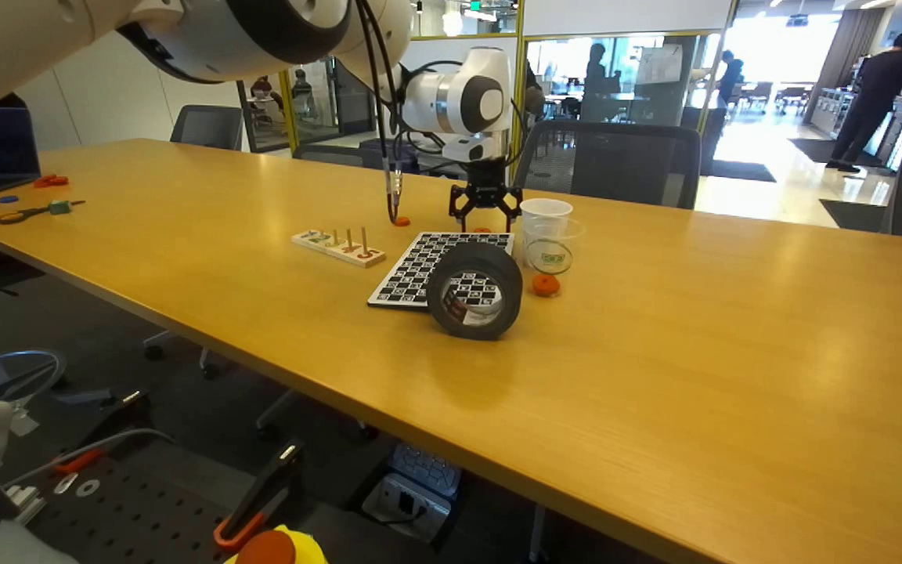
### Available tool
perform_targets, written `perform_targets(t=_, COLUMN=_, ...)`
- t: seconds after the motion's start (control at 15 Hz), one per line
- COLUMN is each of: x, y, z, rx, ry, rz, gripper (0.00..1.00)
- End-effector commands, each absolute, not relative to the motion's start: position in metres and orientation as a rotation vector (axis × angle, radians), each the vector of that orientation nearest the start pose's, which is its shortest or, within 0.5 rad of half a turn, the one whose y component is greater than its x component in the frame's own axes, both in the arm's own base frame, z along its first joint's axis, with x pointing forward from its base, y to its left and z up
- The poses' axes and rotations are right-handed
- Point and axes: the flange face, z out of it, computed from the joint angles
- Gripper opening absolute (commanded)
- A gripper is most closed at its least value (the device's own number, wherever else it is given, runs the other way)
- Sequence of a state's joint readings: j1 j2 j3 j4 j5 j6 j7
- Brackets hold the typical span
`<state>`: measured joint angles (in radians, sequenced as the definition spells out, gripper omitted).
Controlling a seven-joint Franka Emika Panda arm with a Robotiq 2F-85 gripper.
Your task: Put the yellow circles into the white cup and the orange circles into the transparent cup.
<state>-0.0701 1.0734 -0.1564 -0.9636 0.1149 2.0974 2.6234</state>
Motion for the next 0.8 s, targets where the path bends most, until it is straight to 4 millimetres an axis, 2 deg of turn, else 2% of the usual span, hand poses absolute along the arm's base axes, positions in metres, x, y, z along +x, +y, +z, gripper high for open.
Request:
perform_targets(t=0.0, x=0.7917, y=-0.1265, z=0.2207, rx=-0.467, ry=3.038, rz=-0.053, gripper=1.00)
perform_targets(t=0.4, x=0.7954, y=-0.1237, z=0.2196, rx=-0.479, ry=3.035, rz=-0.039, gripper=1.00)
perform_targets(t=0.47, x=0.7955, y=-0.1236, z=0.2190, rx=-0.484, ry=3.039, rz=-0.038, gripper=0.75)
perform_targets(t=0.53, x=0.7954, y=-0.1232, z=0.2187, rx=-0.487, ry=3.043, rz=-0.035, gripper=0.74)
perform_targets(t=0.73, x=0.7958, y=-0.1196, z=0.2250, rx=-0.495, ry=3.048, rz=-0.024, gripper=0.51)
